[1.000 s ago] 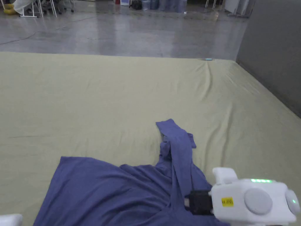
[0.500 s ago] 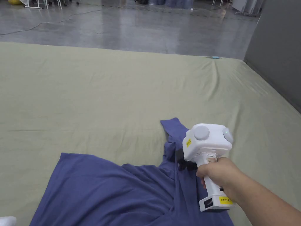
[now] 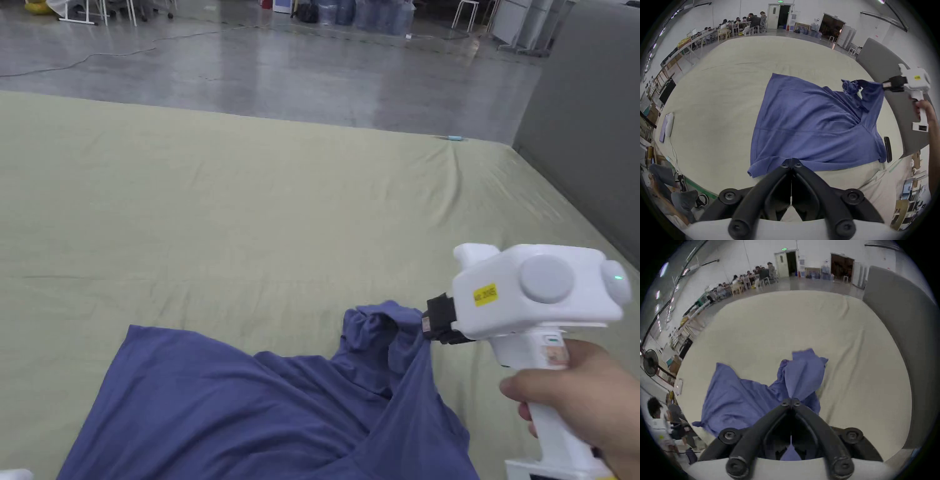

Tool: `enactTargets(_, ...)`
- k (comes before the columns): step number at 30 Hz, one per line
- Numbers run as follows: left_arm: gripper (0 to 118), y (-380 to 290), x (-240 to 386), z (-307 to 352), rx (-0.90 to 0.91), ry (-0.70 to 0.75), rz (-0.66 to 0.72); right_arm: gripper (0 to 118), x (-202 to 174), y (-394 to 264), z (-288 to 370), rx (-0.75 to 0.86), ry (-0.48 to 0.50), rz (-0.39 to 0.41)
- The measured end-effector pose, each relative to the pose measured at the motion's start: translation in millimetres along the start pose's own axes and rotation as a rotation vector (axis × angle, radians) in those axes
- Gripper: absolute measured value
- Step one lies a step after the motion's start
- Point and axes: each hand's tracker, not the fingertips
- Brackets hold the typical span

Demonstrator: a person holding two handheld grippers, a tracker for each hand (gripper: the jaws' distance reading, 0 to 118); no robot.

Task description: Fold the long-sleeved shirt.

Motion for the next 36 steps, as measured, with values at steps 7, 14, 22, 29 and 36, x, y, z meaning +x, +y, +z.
enactTargets(7, 0, -0.1, -0.6, 6.8, -0.002, -0.014, -0.014, 0, -31.4, -102.5, 103.5, 0.130, 0.010, 0.078)
enactTargets(14, 0, -7.0, 0.7, 6.6, -0.015, -0.032, 0.002, 0, -45.5, -202.1, 87.1, -0.050, 0.036, 0.025)
enactTargets(22, 0, -12.5, 1.5, 6.3, -0.035, -0.029, -0.009, 0, -44.2, -249.8, -34.0, -0.274, 0.023, -0.160)
enactTargets(29, 0, -11.0, -4.6, 12.0, -0.034, -0.020, 0.002, 101, -33.9, -224.7, -25.5, -0.272, 0.075, -0.267)
enactTargets(36, 0, -0.7, -1.4, 4.3, -0.032, -0.010, -0.017, 86, -45.2, -198.1, 56.8, -0.015, 0.104, -0.172)
